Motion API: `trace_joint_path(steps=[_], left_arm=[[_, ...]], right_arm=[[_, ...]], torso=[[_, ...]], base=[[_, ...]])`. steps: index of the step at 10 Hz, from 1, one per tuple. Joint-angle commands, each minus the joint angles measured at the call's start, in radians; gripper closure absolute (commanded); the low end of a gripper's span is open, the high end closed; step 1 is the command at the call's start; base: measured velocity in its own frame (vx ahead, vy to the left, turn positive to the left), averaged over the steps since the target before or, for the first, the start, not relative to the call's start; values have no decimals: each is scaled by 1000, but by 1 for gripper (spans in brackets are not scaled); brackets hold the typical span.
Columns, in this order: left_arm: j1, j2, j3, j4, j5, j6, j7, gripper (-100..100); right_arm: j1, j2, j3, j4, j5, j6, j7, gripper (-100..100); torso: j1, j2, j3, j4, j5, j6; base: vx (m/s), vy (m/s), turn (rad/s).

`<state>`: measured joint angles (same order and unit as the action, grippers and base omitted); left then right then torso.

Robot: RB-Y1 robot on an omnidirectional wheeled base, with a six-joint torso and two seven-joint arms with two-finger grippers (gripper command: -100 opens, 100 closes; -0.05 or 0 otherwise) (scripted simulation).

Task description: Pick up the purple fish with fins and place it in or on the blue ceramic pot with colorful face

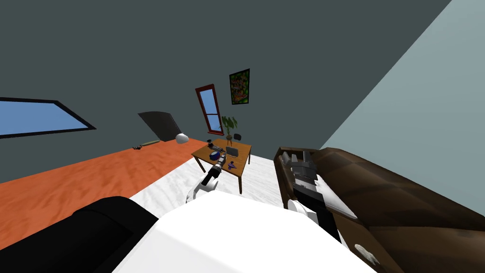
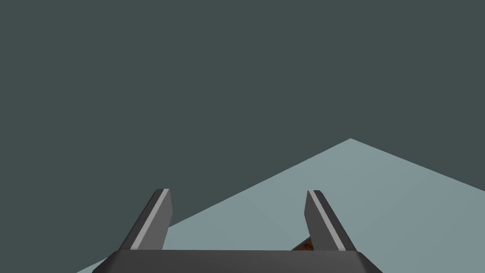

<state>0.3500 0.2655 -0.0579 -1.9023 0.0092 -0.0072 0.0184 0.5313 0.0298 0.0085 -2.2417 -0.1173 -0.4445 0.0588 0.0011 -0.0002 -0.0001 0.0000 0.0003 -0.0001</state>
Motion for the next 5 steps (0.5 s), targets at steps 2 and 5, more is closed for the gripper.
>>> trace_joint_path(steps=[2,5], left_arm=[[-18,10,-7,42,0,67,1,-100],[-38,18,-17,86,-1,146,1,-100]], right_arm=[[0,0,0,0,0,0,0,0],[0,0,0,0,0,0,0,0]], torso=[[0,0,0,0,0,0],[0,-1,0,0,0,0]], base=[[-4,24,-60],[5,13,-50]])
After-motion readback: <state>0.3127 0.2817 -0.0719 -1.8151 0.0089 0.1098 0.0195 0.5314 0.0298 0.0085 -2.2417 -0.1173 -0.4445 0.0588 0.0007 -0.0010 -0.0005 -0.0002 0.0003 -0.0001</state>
